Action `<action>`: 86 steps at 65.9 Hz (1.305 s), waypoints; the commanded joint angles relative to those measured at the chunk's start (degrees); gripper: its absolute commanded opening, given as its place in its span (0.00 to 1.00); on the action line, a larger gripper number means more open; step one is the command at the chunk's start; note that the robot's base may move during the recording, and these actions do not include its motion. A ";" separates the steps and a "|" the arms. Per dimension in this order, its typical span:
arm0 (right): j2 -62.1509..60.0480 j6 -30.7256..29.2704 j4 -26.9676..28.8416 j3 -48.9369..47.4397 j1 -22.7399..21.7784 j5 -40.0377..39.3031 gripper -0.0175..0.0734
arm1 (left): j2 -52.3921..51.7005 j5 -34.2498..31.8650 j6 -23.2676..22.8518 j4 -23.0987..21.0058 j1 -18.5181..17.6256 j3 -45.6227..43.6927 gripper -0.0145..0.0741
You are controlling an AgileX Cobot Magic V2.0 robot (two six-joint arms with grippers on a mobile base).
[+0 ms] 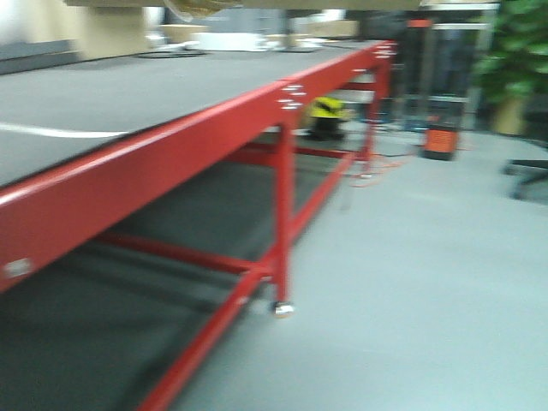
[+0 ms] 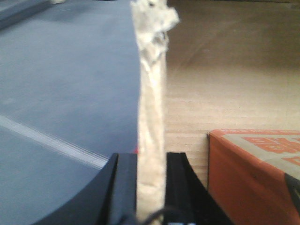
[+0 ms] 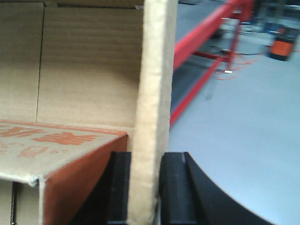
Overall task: Stack two boxes on right shelf middle
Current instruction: 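Hold the boxes with both grippers while driving toward the shelving rack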
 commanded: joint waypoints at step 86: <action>-1.29 0.63 -2.91 -0.73 -0.55 -3.56 0.02 | -0.35 -0.19 -0.08 3.17 0.30 -0.70 0.04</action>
